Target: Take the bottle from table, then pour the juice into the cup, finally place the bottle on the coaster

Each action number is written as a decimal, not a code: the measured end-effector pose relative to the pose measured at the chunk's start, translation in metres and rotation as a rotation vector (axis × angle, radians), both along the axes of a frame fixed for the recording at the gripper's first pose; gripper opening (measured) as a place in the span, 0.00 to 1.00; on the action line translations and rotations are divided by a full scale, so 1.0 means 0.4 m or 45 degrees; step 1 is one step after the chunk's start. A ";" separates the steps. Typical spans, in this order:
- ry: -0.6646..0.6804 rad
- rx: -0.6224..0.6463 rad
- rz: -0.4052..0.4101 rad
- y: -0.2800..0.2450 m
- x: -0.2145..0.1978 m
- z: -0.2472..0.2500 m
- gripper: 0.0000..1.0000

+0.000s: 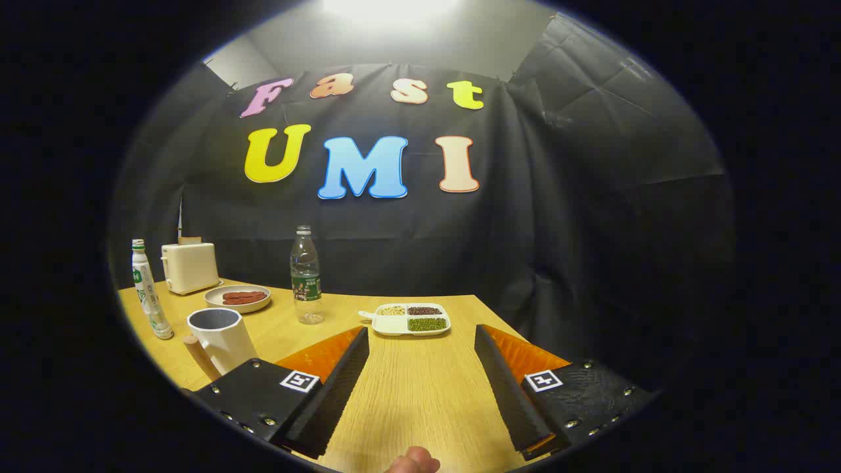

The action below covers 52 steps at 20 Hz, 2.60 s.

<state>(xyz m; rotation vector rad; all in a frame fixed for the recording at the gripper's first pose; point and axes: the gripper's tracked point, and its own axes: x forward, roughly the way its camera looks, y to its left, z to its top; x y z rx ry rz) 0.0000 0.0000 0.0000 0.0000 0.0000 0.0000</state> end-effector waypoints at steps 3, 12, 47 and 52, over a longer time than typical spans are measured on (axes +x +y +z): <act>-0.021 0.026 -0.024 0.063 -0.036 0.039 0.98; -0.029 0.001 -0.068 0.165 -0.097 0.072 0.98; -0.080 0.032 0.465 1.012 -0.287 0.056 0.98; -0.075 0.058 0.493 1.083 -0.248 0.029 0.98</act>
